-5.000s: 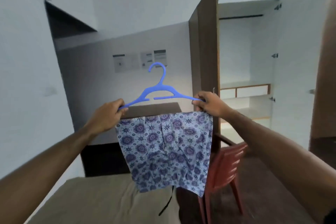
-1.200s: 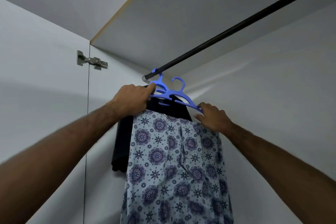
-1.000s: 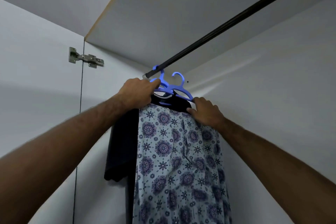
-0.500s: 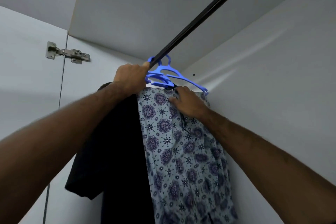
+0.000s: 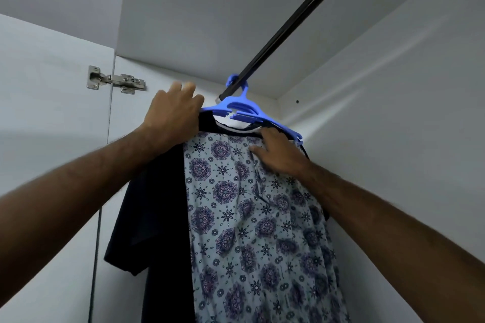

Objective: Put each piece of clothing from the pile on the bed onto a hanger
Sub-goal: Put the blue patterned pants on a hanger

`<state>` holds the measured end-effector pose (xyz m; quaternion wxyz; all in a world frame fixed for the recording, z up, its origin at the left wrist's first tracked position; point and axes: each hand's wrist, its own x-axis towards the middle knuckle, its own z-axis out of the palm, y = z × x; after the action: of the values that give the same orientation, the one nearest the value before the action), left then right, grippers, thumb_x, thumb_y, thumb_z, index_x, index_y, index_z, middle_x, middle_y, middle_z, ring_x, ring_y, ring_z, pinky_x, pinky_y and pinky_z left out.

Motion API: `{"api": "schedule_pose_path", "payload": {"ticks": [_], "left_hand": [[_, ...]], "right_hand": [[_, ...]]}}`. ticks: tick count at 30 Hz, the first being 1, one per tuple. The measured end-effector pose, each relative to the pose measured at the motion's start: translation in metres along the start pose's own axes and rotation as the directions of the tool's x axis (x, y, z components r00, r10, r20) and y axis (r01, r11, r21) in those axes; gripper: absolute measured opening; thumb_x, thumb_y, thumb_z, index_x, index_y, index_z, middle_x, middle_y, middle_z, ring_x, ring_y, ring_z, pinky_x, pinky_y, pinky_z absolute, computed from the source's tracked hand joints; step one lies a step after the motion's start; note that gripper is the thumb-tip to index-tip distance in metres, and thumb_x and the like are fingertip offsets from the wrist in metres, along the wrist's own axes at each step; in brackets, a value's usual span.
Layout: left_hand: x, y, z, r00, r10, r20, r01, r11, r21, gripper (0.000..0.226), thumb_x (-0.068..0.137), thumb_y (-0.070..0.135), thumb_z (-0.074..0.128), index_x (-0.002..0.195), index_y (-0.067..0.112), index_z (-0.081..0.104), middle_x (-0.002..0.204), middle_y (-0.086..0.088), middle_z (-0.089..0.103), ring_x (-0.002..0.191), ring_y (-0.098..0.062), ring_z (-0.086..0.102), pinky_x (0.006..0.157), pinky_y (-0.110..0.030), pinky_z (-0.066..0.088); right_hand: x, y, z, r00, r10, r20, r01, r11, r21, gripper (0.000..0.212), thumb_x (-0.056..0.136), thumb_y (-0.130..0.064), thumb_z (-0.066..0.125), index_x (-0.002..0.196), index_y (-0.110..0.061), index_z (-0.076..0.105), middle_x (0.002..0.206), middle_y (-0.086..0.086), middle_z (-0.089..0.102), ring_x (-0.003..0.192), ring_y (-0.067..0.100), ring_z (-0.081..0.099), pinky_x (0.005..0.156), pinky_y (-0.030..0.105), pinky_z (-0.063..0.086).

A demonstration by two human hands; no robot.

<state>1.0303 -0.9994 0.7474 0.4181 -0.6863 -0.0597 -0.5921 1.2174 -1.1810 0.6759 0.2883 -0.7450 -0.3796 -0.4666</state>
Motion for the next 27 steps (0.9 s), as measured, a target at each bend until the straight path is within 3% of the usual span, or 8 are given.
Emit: {"api": "schedule_pose_path", "payload": {"ticks": [3,5,7,10,14,18,22,27], "left_hand": [[0.004,-0.007,0.003,0.997,-0.021,0.079,0.03,0.993,-0.114,0.025,0.095,0.026,0.05,0.113,0.01,0.058,0.107,-0.013,0.056,0.093,-0.035,0.057,0.075,-0.044,0.047],[0.005,-0.007,0.005,0.978,-0.041,0.204,0.094,0.962,-0.256,0.03,0.1,0.029,0.044,0.123,0.011,0.053,0.112,-0.014,0.059,0.097,-0.036,0.06,0.079,-0.045,0.05],[0.004,-0.006,0.006,0.963,-0.018,0.267,0.087,0.965,-0.249,0.033,0.102,0.029,0.041,0.128,0.012,0.051,0.115,-0.014,0.06,0.101,-0.035,0.061,0.08,-0.044,0.049],[-0.009,-0.003,0.005,0.977,0.002,0.215,0.035,0.985,-0.167,0.043,0.1,0.034,0.041,0.137,0.014,0.047,0.128,-0.014,0.058,0.113,-0.035,0.057,0.093,-0.049,0.045],[-0.049,0.004,0.004,0.994,0.062,0.088,-0.057,0.996,-0.063,0.059,0.099,0.042,0.03,0.15,0.013,0.038,0.157,-0.016,0.036,0.142,-0.035,0.036,0.115,-0.06,0.023],[-0.127,0.019,-0.012,0.981,0.124,0.149,-0.099,0.981,-0.167,0.067,0.097,0.051,0.026,0.154,0.016,0.035,0.163,-0.01,0.028,0.149,-0.032,0.026,0.118,-0.062,0.018],[-0.233,0.029,-0.041,0.977,0.076,0.199,-0.01,0.951,-0.31,0.066,0.099,0.051,0.032,0.158,0.021,0.027,0.167,-0.002,0.014,0.154,-0.024,0.016,0.119,-0.057,0.021],[-0.38,0.02,-0.098,0.901,0.102,0.422,0.034,0.952,-0.303,0.069,0.102,0.052,0.032,0.16,0.019,0.016,0.168,-0.004,0.006,0.155,-0.025,0.007,0.12,-0.058,0.019]], "right_hand": [[-0.004,0.001,0.006,1.0,-0.014,0.014,0.014,1.0,-0.018,0.053,0.1,-0.045,0.05,0.142,-0.012,0.043,0.138,0.011,0.05,0.126,0.028,0.046,0.102,0.047,0.044],[-0.007,0.002,0.007,1.0,-0.013,0.022,0.014,0.999,-0.042,0.054,0.102,-0.045,0.048,0.144,-0.013,0.041,0.14,0.011,0.048,0.128,0.029,0.045,0.103,0.049,0.043],[-0.012,0.002,0.009,1.0,-0.012,0.022,0.013,0.999,-0.05,0.056,0.102,-0.046,0.046,0.147,-0.014,0.037,0.146,0.011,0.044,0.132,0.029,0.043,0.106,0.053,0.042],[-0.022,0.0,0.012,0.999,-0.028,-0.03,0.025,0.995,-0.098,0.063,0.103,-0.05,0.042,0.154,-0.015,0.029,0.157,0.01,0.033,0.141,0.031,0.034,0.112,0.057,0.036],[-0.05,-0.011,0.019,0.987,-0.067,-0.144,0.056,0.995,-0.08,0.072,0.102,-0.061,0.033,0.159,-0.02,0.019,0.167,0.007,0.014,0.15,0.028,0.02,0.12,0.054,0.025],[-0.103,-0.038,0.042,0.97,-0.151,-0.188,0.158,0.987,0.023,0.074,0.101,-0.061,0.035,0.16,-0.021,0.016,0.168,0.001,0.011,0.154,0.021,0.014,0.123,0.046,0.02],[-0.172,-0.092,0.064,0.972,-0.13,-0.198,0.166,0.97,0.178,0.073,0.101,-0.057,0.041,0.16,-0.022,0.017,0.168,-0.003,0.01,0.153,0.017,0.015,0.122,0.044,0.022],[-0.269,-0.183,0.093,0.972,-0.218,-0.091,0.234,0.943,0.236,0.075,0.099,-0.054,0.048,0.16,-0.02,0.02,0.169,-0.001,0.009,0.154,0.017,0.012,0.124,0.047,0.017]]}}
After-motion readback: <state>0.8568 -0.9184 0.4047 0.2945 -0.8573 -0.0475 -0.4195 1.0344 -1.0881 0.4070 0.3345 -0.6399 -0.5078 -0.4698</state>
